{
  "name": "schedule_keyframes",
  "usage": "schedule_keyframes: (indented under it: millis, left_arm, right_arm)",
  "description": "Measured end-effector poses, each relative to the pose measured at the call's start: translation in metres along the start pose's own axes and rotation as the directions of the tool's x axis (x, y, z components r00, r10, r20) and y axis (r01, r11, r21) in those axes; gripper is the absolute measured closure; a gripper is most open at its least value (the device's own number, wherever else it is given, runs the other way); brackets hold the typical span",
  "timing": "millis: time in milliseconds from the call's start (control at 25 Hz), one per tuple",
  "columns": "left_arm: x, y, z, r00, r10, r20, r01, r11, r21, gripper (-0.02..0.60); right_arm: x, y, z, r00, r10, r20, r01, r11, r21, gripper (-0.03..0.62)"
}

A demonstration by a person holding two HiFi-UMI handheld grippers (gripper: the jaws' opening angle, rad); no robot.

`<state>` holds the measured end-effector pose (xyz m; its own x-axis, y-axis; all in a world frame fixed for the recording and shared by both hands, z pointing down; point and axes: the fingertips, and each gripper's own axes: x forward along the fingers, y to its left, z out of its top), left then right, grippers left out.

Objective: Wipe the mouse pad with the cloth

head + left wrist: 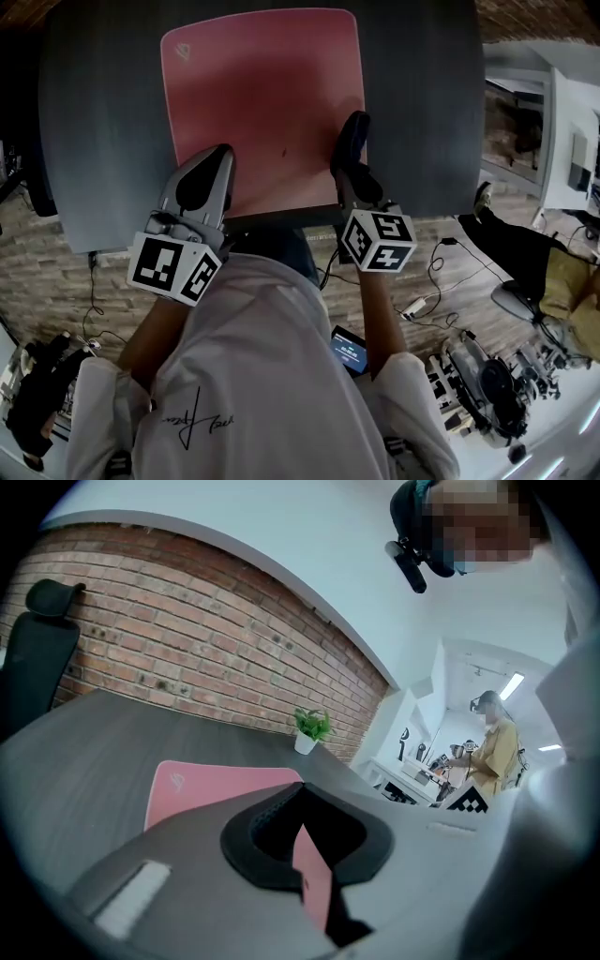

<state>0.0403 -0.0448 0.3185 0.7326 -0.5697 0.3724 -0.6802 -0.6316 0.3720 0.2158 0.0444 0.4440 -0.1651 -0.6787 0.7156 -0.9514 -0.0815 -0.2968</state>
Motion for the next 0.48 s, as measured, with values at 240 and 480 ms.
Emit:
schedule_keyframes:
  millis: [240, 480]
  left_arm:
    - [-0.013, 0.004, -0.012, 1.0, -0.015, -0.02, 0.015, 1.0, 0.001, 0.569]
    - [-0.032, 0.011, -0.019, 0.999, -0.017, -0.031, 0.017, 1.0, -0.013, 0.569]
  right_arm:
    - [0.0, 0.0, -0.021, 0.998, -0.039, -0.039, 0.036, 0.997, -0.068, 0.52]
    - [0.005, 0.012, -0.041, 0.995, -0.048, -0.083, 0.038, 0.992, -0.122, 0.519]
